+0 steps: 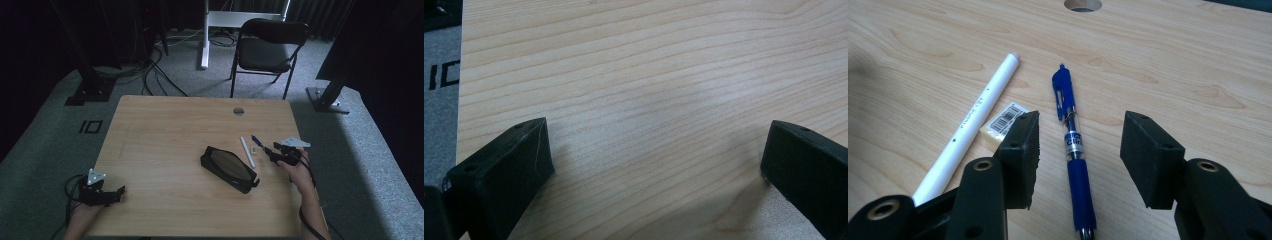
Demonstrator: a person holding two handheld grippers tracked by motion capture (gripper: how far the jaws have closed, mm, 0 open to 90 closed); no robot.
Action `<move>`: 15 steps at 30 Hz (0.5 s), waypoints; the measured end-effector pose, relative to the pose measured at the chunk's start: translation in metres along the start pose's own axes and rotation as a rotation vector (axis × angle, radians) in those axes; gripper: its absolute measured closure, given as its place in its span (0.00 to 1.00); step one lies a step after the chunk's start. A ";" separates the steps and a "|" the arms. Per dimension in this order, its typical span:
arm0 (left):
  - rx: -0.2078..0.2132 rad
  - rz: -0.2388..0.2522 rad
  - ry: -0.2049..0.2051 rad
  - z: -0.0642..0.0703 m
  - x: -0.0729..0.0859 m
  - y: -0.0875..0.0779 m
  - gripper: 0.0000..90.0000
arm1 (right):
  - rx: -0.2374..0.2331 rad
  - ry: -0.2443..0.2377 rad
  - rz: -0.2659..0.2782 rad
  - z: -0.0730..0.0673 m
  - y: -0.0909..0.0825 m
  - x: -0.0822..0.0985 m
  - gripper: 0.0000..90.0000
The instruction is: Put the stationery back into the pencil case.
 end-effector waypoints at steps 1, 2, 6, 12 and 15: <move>0.000 0.000 0.000 0.000 0.000 0.000 0.00 | 0.001 -0.007 -0.004 0.000 0.002 -0.001 0.57; 0.000 0.000 0.000 0.000 0.000 0.000 0.00 | 0.002 -0.008 -0.006 0.000 0.003 -0.002 0.57; 0.000 0.000 0.000 0.000 0.000 0.000 0.00 | -0.009 -0.002 -0.021 0.001 0.012 -0.005 0.58; 0.000 0.000 0.000 0.000 0.000 0.000 0.00 | 0.003 -0.027 -0.064 0.000 0.024 -0.006 0.61; 0.000 0.000 0.000 0.000 0.000 0.000 0.00 | 0.006 -0.031 -0.080 0.002 0.028 -0.007 0.62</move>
Point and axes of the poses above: each handheld gripper's, and its own axes: y roughly forward along the jaws, x roughly out of its underside, z roughly to its right, the point moved 2 cm from there along y, roughly forward along the jaws, and after that the axes turned 11 degrees about y, right-handed, at the moved point
